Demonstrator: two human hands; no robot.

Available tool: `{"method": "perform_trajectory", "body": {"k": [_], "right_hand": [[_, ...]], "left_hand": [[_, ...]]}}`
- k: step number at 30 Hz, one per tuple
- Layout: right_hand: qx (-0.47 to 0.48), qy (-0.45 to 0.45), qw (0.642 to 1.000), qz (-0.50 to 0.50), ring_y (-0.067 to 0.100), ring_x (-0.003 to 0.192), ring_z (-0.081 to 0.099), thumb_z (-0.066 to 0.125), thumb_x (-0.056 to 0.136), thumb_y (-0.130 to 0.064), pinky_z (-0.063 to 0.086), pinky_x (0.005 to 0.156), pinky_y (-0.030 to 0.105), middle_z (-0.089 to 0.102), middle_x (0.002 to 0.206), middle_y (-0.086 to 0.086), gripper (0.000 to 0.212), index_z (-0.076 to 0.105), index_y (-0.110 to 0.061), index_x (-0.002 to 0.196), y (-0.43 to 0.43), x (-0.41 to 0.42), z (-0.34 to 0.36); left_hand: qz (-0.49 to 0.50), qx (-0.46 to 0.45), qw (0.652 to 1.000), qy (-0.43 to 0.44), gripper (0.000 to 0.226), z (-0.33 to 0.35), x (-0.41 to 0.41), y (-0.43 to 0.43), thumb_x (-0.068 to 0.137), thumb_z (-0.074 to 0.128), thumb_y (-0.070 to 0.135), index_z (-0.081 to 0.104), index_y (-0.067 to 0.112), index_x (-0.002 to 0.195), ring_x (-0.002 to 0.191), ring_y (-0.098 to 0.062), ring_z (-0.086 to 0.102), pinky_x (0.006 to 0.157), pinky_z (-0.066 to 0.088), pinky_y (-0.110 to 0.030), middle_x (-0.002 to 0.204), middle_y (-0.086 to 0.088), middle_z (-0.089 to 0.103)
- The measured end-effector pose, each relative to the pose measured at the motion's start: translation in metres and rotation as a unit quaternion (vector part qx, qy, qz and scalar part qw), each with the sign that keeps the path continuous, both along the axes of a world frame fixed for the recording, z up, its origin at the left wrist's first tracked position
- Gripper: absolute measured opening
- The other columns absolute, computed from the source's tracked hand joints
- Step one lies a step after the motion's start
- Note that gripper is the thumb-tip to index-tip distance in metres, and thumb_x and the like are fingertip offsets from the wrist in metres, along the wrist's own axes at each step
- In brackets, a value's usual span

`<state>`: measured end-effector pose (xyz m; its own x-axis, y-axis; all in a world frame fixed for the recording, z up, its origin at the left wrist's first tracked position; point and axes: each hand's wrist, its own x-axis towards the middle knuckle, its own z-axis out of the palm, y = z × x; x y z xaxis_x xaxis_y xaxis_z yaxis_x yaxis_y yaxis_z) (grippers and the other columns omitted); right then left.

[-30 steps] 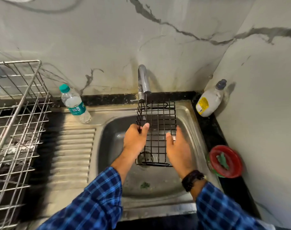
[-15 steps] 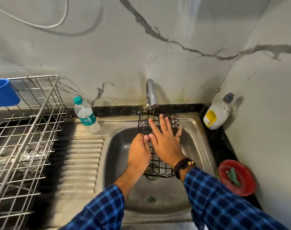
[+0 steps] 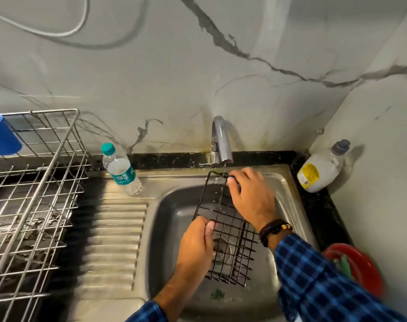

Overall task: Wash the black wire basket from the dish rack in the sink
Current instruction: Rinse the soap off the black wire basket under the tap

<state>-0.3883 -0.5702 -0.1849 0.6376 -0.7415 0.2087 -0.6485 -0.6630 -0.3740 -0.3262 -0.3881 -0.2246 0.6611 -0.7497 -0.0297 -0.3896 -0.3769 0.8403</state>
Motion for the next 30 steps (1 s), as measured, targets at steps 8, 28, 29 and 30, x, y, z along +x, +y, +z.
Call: {"method": "perform_trajectory", "body": {"k": [8, 28, 29, 30], "right_hand": [[0.380, 0.072, 0.921, -0.044, 0.019, 0.094, 0.063, 0.041, 0.097, -0.057, 0.057, 0.087, 0.043, 0.068, 0.103, 0.000, 0.043, 0.066, -0.023, 0.107, -0.026, 0.009, 0.020], [0.501, -0.427, 0.751, -0.046, 0.027, 0.131, 0.052, 0.078, 0.080, -0.027, 0.038, 0.114, 0.049, 0.057, 0.136, 0.017, 0.039, 0.069, -0.004, 0.111, -0.002, -0.035, -0.025], [0.501, -0.444, 0.742, -0.032, 0.027, 0.132, 0.052, 0.081, 0.076, -0.033, 0.038, 0.114, 0.046, 0.056, 0.137, 0.020, 0.047, 0.069, -0.005, 0.112, 0.000, -0.037, -0.025], [0.508, -0.460, 0.728, -0.020, 0.027, 0.132, 0.052, 0.085, 0.072, -0.036, 0.039, 0.114, 0.042, 0.056, 0.138, 0.020, 0.059, 0.068, -0.005, 0.118, 0.003, -0.040, -0.023]], "left_hand": [[-0.035, -0.011, 0.994, -0.102, 0.035, -0.011, 0.000, 0.015, 0.100, 0.026, 0.058, 0.043, 0.030, 0.087, 0.058, -0.007, 0.046, 0.051, 0.037, -0.015, 0.066, 0.014, 0.046], [0.151, 0.223, 0.950, 0.159, 0.065, 0.021, 0.106, -0.014, 0.101, 0.028, 0.063, 0.055, 0.019, 0.141, 0.131, -0.039, 0.051, 0.109, 0.040, -0.050, 0.142, -0.017, 0.056], [0.184, 0.185, 0.926, 0.274, 0.054, 0.025, 0.111, -0.016, 0.103, 0.040, 0.054, 0.055, 0.016, 0.138, 0.121, -0.038, 0.059, 0.102, 0.047, -0.050, 0.134, -0.016, 0.062], [0.202, 0.154, 0.898, 0.360, 0.046, 0.031, 0.117, -0.019, 0.102, 0.049, 0.047, 0.058, 0.014, 0.133, 0.107, -0.036, 0.066, 0.093, 0.055, -0.050, 0.123, -0.016, 0.068]]}}
